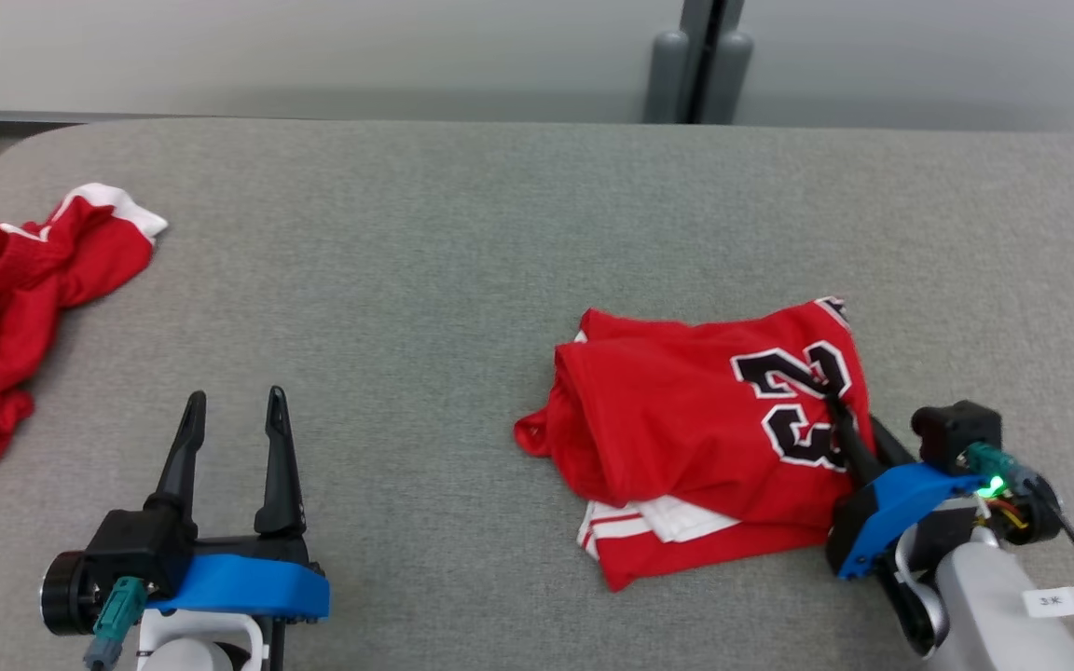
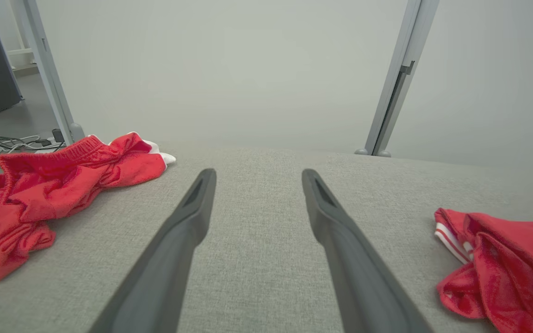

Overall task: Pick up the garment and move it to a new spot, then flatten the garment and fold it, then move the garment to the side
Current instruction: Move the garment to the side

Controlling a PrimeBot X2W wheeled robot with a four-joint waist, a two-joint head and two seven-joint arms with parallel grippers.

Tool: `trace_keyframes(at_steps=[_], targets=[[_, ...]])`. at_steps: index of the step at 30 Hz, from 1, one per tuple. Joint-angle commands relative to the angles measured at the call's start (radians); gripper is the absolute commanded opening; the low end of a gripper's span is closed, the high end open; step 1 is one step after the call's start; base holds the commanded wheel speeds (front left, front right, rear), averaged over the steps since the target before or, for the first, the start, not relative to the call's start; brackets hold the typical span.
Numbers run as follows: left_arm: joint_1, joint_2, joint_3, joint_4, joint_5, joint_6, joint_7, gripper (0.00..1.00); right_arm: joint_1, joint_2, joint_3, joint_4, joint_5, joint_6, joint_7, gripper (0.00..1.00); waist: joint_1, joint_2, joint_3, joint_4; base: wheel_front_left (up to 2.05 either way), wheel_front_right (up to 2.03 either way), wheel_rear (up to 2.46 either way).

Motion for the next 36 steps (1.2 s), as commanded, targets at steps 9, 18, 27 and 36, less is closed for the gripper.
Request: trace_keyframes(at_steps=[9,18,27,36], targets=[[-0.083,0.027,0.009,-0.048,0.011,0.007,-0.022,1.0,-0.054,-0.129,-0.074,-0.118,0.003,0.0,0.016,0.0,0.0,0.0,0.118,-0.134,0.0,0.0,0.0],[-0.151,0.067,0.023,-0.098,0.027,0.011,-0.03,1.0,-0.055,-0.145,-0.133,-0.213,0.017,0.0,0.016,0.0,0.0,0.0,0.192,-0.219,0.0,0.0,0.0],[-0.187,0.079,0.007,-0.14,0.033,0.011,-0.027,1.0,-0.237,-0.165,-0.111,-0.225,-0.004,0.0,0.048,0.0,0.0,0.0,0.257,-0.199,0.0,0.0,0.0],[-0.229,0.078,-0.007,-0.182,0.033,0.016,-0.023,1.0,-0.478,-0.334,-0.177,-0.129,-0.038,0.0,0.118,0.0,0.0,0.0,0.347,-0.128,0.0,0.0,0.0]])
